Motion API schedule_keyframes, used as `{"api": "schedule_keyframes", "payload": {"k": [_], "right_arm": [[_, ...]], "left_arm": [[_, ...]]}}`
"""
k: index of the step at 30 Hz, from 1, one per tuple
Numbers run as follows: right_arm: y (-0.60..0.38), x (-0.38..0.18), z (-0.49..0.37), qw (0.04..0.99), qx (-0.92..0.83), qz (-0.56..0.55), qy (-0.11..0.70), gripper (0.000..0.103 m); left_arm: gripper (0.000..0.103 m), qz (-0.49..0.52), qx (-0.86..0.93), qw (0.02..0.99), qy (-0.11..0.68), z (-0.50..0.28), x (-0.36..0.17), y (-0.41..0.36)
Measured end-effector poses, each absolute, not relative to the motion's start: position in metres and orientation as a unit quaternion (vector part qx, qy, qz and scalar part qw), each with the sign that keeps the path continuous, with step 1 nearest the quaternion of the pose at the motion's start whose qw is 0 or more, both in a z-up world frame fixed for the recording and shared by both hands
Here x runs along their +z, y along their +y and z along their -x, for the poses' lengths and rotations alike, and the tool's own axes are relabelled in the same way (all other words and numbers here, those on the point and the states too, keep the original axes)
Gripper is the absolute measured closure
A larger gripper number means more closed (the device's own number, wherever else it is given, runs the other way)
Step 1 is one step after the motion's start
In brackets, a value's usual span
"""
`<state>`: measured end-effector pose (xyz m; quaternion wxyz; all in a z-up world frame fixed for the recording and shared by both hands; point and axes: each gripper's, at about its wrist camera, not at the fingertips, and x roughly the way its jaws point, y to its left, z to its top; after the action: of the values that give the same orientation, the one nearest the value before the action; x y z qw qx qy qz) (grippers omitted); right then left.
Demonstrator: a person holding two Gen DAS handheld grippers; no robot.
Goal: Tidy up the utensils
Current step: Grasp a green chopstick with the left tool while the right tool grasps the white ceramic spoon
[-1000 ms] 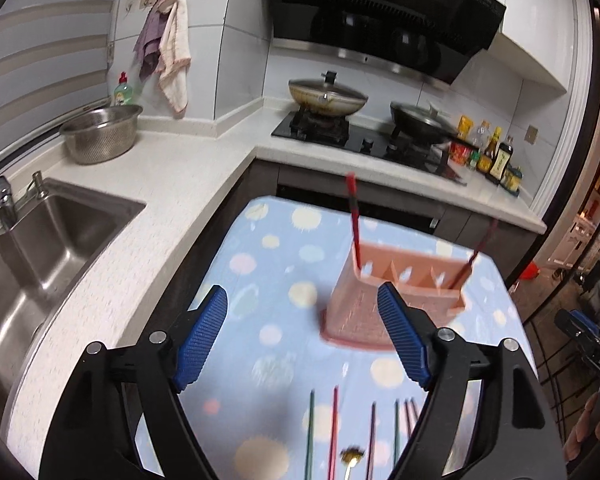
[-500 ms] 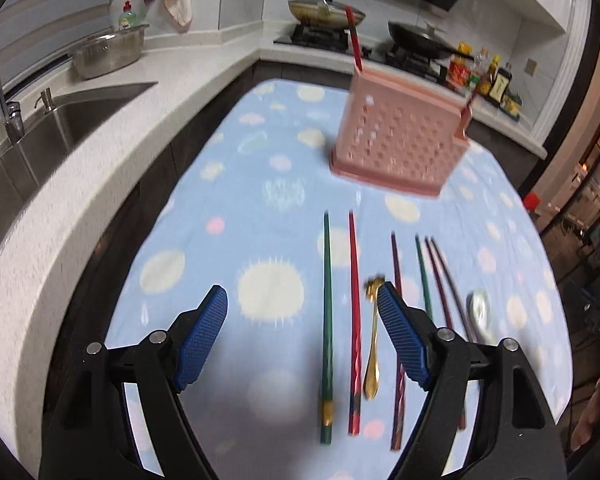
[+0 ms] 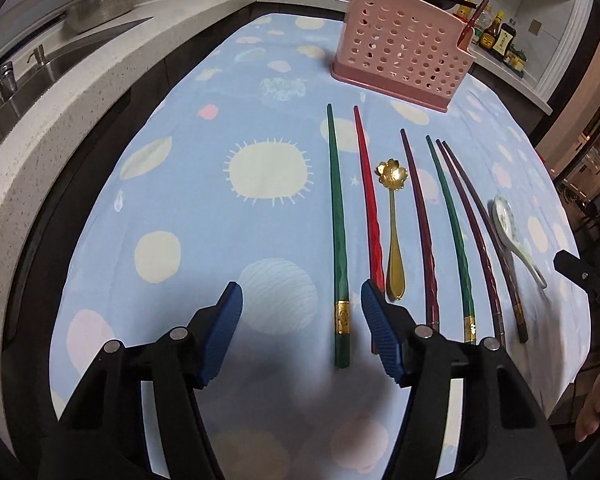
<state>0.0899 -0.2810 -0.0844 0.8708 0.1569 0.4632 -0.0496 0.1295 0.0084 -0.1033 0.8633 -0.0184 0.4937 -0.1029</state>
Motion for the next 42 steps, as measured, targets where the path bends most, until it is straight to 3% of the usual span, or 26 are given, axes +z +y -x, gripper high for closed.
{"api": "schedule_keyframes", "payload": {"k": [4, 32, 42], "right_arm": [[-0.282, -0.096, -0.101, 0.86, -0.04, -0.18, 0.475, 0.076], [-0.268, -0.118, -0.121, 0.846, -0.022, -0.185, 0.499, 0.083], [-0.283, -0.125, -0.114, 0.84, -0.033, -0.202, 0.502, 0.094]], "left_arm": [[0.052, 0.02, -0.104, 0.86, 0.499, -0.13, -0.107, 0.01], [0.053, 0.001, -0.108, 0.86, 0.5, -0.126, -0.116, 0.001], [0.06, 0.003, -0.107, 0.861, 0.498, -0.125, -0.117, 0.002]]}}
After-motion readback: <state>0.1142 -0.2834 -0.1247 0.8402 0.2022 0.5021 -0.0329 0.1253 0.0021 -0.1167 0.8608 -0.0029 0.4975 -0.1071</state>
